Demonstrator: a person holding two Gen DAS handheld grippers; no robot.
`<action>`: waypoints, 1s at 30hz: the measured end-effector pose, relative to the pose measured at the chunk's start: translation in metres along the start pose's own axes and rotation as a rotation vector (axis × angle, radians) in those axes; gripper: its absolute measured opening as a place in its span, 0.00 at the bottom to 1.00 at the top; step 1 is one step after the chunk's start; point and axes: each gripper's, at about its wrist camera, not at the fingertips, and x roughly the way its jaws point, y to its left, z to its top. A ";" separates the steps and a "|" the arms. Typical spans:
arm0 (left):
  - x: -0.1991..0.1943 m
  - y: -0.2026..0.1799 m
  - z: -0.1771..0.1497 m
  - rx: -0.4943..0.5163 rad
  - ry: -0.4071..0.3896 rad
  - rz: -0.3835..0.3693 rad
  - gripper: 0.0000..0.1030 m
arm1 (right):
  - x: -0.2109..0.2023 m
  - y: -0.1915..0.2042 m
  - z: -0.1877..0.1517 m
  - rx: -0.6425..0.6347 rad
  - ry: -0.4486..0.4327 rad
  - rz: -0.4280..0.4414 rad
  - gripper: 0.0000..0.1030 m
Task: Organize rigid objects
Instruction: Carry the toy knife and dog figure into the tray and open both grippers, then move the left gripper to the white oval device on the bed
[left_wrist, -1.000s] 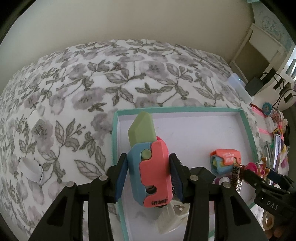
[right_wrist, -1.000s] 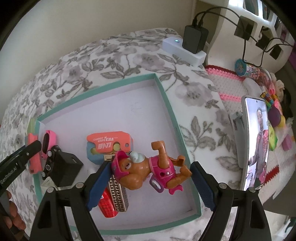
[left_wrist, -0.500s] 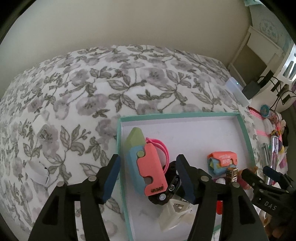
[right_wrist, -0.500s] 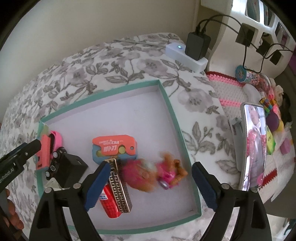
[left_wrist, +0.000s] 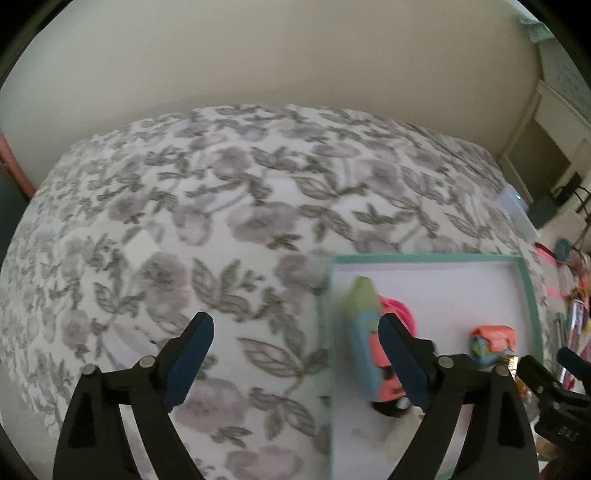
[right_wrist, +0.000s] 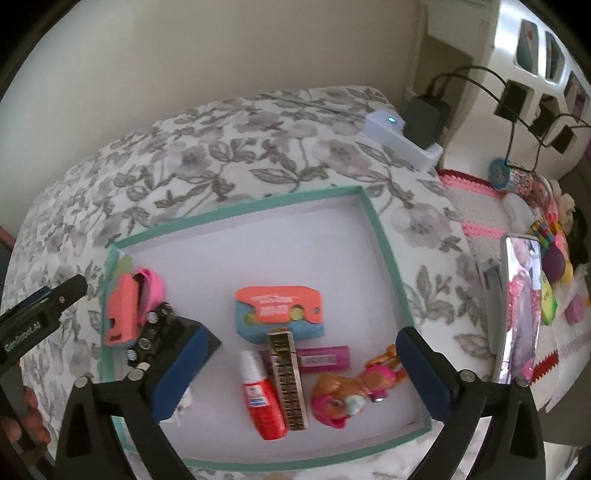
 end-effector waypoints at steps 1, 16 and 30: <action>-0.001 0.006 0.001 -0.007 -0.007 0.012 0.89 | 0.000 0.003 0.000 -0.004 -0.002 0.003 1.00; -0.001 0.092 0.004 -0.129 -0.046 0.104 0.90 | -0.005 0.082 0.008 -0.080 -0.036 0.112 1.00; 0.007 0.167 -0.002 -0.250 -0.042 0.105 0.90 | 0.009 0.172 0.002 -0.210 -0.037 0.180 1.00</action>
